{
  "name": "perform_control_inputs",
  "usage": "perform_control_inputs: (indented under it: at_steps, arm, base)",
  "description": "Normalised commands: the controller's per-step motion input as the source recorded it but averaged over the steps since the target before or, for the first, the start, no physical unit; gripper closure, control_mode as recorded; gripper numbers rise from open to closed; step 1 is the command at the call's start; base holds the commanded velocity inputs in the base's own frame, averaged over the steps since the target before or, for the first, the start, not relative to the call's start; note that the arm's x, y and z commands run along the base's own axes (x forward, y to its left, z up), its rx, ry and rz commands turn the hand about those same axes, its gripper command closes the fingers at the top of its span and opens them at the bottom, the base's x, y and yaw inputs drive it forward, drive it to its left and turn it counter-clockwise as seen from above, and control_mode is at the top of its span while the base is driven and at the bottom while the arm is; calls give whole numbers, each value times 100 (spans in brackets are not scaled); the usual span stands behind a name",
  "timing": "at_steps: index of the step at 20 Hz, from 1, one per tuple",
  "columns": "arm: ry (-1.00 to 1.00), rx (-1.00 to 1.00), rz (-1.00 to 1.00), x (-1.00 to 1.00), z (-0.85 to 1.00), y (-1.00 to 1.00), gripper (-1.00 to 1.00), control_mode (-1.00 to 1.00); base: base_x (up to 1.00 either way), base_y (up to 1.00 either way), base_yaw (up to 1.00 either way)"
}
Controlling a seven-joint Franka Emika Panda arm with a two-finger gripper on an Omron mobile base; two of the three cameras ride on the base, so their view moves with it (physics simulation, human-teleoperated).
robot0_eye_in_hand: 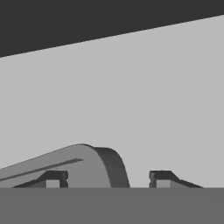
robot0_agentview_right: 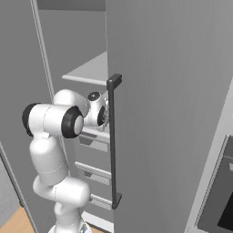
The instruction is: Take the meat container that has the chicken drumstick and place it on the second highest rack of the freezer. Then take the vegetable container that has the cucumber and corn and place it on the highest rack of the freezer.
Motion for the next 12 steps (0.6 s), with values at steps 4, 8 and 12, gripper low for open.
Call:
perform_control_inputs:
  at_steps: [4, 8, 12]
  arm:
    - [0, 0, 0, 0, 0, 0, -100, -100]
    - [-4, 0, 6, -39, 0, 0, -100, -100]
    - [-10, 0, 15, -100, 3, -3, -100, -100]
  base:
    - [0, 0, 0]
    - [0, 0, 0]
    - [0, 0, 0]
